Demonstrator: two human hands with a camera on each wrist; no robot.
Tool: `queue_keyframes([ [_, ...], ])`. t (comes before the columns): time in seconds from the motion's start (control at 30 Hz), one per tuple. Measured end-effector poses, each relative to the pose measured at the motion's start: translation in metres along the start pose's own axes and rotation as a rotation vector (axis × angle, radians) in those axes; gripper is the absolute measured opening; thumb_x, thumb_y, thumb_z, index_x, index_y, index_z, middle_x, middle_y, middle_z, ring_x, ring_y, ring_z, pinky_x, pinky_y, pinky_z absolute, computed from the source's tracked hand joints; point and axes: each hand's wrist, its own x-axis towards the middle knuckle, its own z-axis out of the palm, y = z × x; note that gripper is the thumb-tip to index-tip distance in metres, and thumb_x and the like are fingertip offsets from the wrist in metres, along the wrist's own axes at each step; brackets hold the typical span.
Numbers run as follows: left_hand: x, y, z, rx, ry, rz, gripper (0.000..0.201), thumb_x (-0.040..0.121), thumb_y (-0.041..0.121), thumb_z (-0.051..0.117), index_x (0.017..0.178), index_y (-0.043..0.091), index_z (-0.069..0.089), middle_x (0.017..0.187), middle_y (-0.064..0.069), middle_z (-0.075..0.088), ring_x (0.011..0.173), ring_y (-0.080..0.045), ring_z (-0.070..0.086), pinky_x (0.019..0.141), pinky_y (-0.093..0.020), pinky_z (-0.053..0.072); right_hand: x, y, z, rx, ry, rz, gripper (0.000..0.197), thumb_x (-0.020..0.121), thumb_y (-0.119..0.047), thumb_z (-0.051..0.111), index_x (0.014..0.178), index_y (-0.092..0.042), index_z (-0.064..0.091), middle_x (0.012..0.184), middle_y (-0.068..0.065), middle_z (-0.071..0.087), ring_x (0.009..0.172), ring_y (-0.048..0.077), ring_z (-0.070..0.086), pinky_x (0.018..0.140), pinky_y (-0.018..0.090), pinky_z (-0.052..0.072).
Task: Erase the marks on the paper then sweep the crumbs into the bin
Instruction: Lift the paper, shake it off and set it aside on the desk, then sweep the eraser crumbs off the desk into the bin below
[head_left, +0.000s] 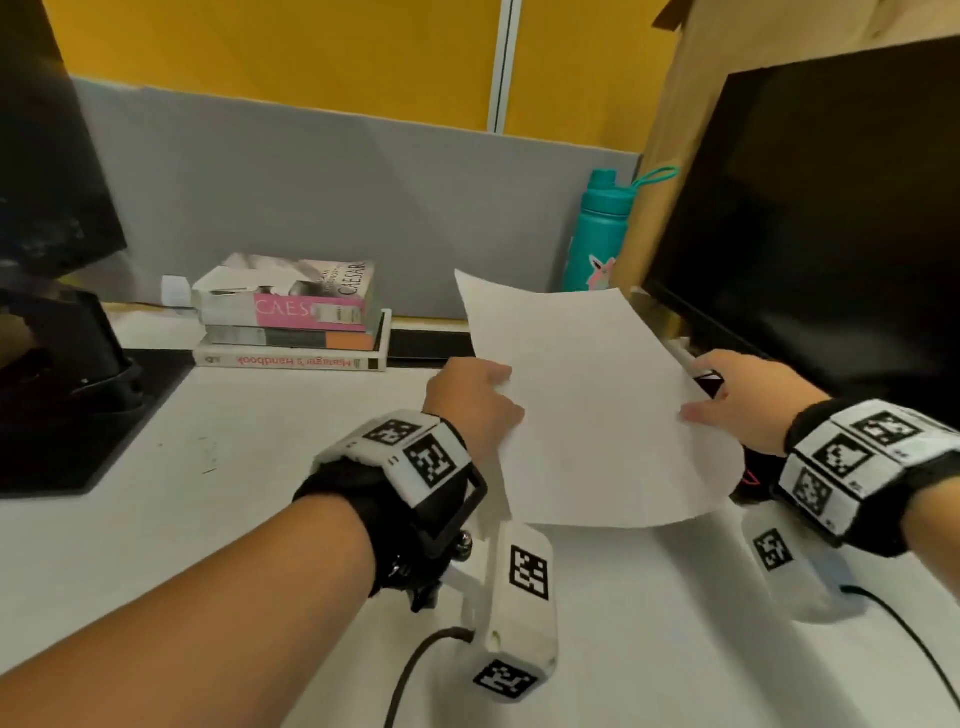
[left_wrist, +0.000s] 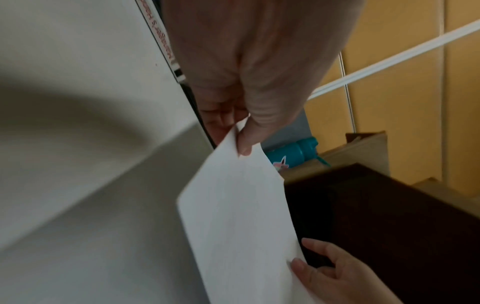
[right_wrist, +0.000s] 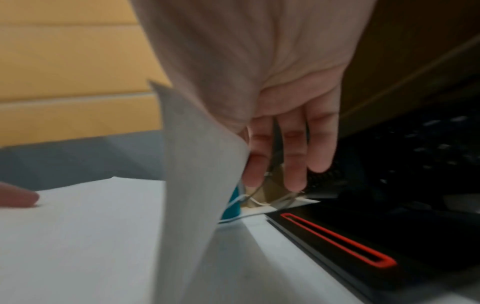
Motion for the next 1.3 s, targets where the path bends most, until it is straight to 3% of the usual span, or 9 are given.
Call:
queue_keyframes([
  [0.17, 0.009, 0.003, 0.051, 0.160, -0.094, -0.121, 0.035, 0.088, 0.012, 0.063, 0.123, 0.011, 0.060, 0.132, -0.008, 0.055, 0.122, -0.025, 0.052, 0.101, -0.028, 0.043, 0.018, 0.039, 0.027, -0.026, -0.051, 0.114, 0.054, 0.083, -0.032, 0.066, 0.133, -0.021, 0.047, 0.123, 0.008, 0.059, 0.108, 0.026, 0.059, 0.092, 0.037, 0.049],
  [0.3, 0.016, -0.002, 0.074, 0.221, -0.107, -0.164, 0.041, 0.090, 0.012, 0.059, 0.061, 0.022, 0.032, 0.070, 0.009, 0.040, 0.087, -0.013, 0.054, 0.068, -0.013, 0.041, 0.027, 0.056, 0.042, -0.082, -0.114, 0.170, 0.047, 0.082, -0.036, 0.066, 0.125, -0.024, 0.051, 0.113, 0.006, 0.060, 0.094, 0.025, 0.064, 0.088, 0.041, 0.053],
  [0.4, 0.020, -0.009, 0.080, 0.279, -0.117, -0.173, 0.042, 0.090, 0.011, 0.058, 0.061, 0.022, 0.031, 0.067, 0.010, 0.031, 0.072, -0.008, 0.044, 0.050, -0.006, 0.025, 0.031, 0.066, 0.052, -0.167, -0.179, 0.176, 0.038, 0.083, -0.041, 0.061, 0.116, -0.021, 0.057, 0.097, 0.002, 0.058, 0.088, 0.021, 0.062, 0.087, 0.037, 0.053],
  [0.5, 0.018, -0.008, 0.077, 0.356, -0.151, -0.162, 0.006, 0.089, 0.012, 0.060, 0.095, 0.014, 0.063, 0.097, 0.004, 0.055, 0.094, -0.013, 0.059, 0.073, -0.011, 0.041, 0.034, 0.070, 0.051, -0.179, -0.190, 0.204, 0.042, 0.087, -0.047, 0.051, 0.109, -0.013, 0.061, 0.095, 0.004, 0.062, 0.088, 0.022, 0.062, 0.084, 0.034, 0.052],
  [0.6, 0.015, -0.010, 0.072, 0.417, -0.176, -0.141, 0.050, 0.090, 0.022, 0.060, 0.138, 0.014, 0.047, 0.143, -0.003, 0.045, 0.129, -0.021, 0.045, 0.100, -0.022, 0.037, 0.035, 0.063, 0.032, -0.128, -0.113, 0.231, 0.053, 0.091, -0.049, 0.043, 0.109, -0.003, 0.063, 0.091, 0.009, 0.062, 0.084, 0.027, 0.060, 0.071, 0.029, 0.046],
  [0.77, 0.007, 0.000, 0.056, 0.513, -0.213, -0.110, 0.058, 0.093, 0.035, 0.054, 0.144, 0.016, 0.034, 0.147, -0.004, 0.039, 0.130, -0.022, 0.044, 0.101, -0.028, 0.038, 0.016, 0.014, -0.015, 0.192, -0.059, 0.182, 0.045, 0.089, -0.042, 0.054, 0.113, -0.005, 0.059, 0.091, 0.012, 0.062, 0.068, 0.022, 0.055, 0.060, 0.030, 0.047],
  [0.9, -0.008, 0.010, 0.036, 0.715, -0.144, -0.054, 0.052, 0.093, 0.046, 0.047, 0.137, 0.018, 0.042, 0.139, -0.005, 0.045, 0.127, -0.026, 0.043, 0.103, -0.039, 0.033, 0.004, -0.056, -0.028, 0.179, 0.011, -0.102, 0.040, 0.093, -0.039, 0.046, 0.107, -0.005, 0.061, 0.093, 0.012, 0.058, 0.079, 0.022, 0.051, 0.071, 0.032, 0.043],
  [1.07, -0.040, 0.008, -0.032, 0.397, 0.043, 0.085, 0.046, 0.098, 0.041, 0.040, 0.075, 0.009, 0.064, 0.067, -0.003, 0.060, 0.061, -0.014, 0.056, 0.066, -0.024, 0.045, 0.016, -0.155, 0.009, -0.014, -0.068, -0.350, 0.045, 0.095, -0.039, 0.039, 0.115, -0.005, 0.061, 0.117, 0.013, 0.061, 0.107, 0.029, 0.057, 0.089, 0.034, 0.044],
  [1.3, -0.120, -0.069, -0.143, 0.030, 0.312, -0.046, 0.021, 0.091, 0.041, 0.046, 0.083, 0.035, 0.064, 0.058, 0.003, 0.069, 0.051, -0.005, 0.063, 0.066, -0.033, 0.051, 0.035, -0.237, 0.103, -0.179, -0.285, -0.425, 0.066, 0.094, -0.052, 0.033, 0.144, -0.008, 0.030, 0.149, 0.011, 0.038, 0.135, 0.029, 0.039, 0.111, 0.039, 0.032],
])
